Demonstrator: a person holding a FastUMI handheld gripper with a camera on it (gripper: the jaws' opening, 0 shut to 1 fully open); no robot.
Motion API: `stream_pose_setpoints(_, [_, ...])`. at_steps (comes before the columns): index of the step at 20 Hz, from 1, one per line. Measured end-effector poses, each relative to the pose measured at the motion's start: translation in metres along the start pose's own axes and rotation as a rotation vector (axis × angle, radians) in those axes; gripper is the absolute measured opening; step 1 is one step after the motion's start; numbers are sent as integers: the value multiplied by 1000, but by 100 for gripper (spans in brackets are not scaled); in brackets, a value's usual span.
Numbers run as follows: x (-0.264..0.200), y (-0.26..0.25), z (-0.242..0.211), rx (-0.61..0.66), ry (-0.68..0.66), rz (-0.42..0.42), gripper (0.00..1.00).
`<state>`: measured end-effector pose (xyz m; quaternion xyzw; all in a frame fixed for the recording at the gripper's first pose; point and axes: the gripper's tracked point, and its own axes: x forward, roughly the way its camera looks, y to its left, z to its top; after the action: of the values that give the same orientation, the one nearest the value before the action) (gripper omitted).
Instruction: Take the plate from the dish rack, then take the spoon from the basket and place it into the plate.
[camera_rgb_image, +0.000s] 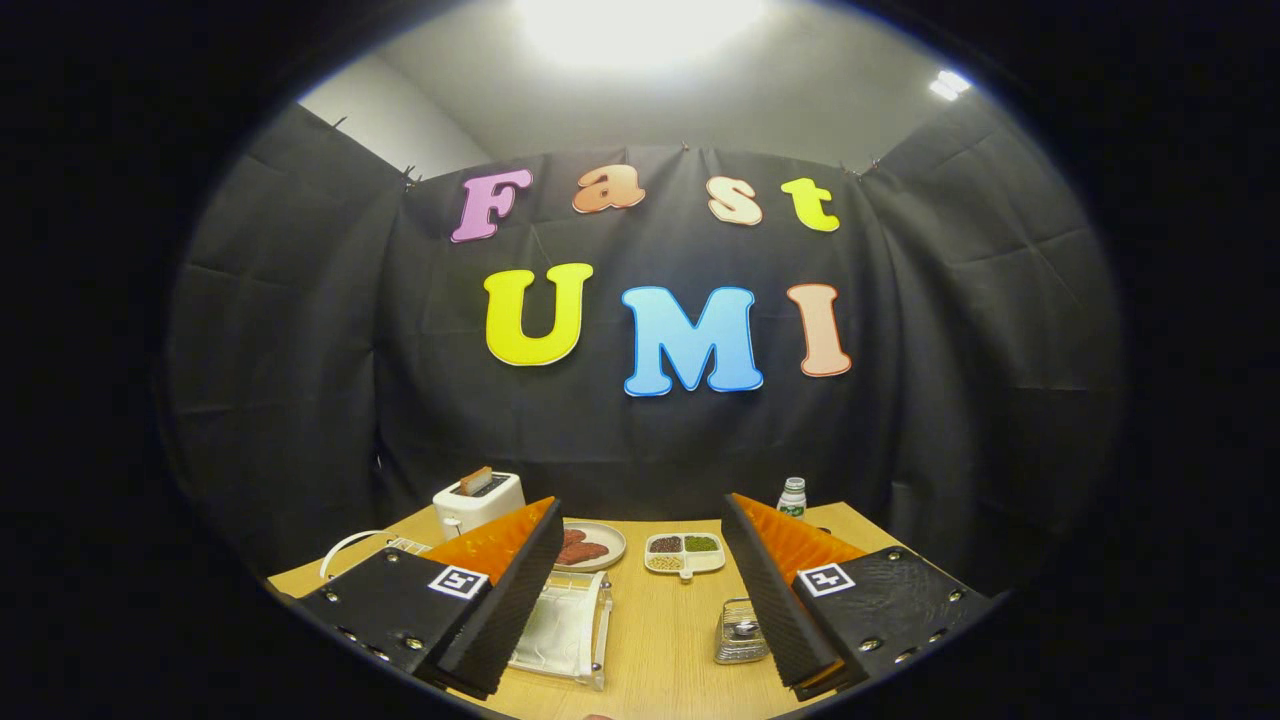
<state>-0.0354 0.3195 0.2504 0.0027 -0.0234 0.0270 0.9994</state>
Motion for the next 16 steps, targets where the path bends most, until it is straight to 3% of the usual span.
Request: stream_pose_setpoints(16, [68, 82, -54, 29, 179, 56, 97])
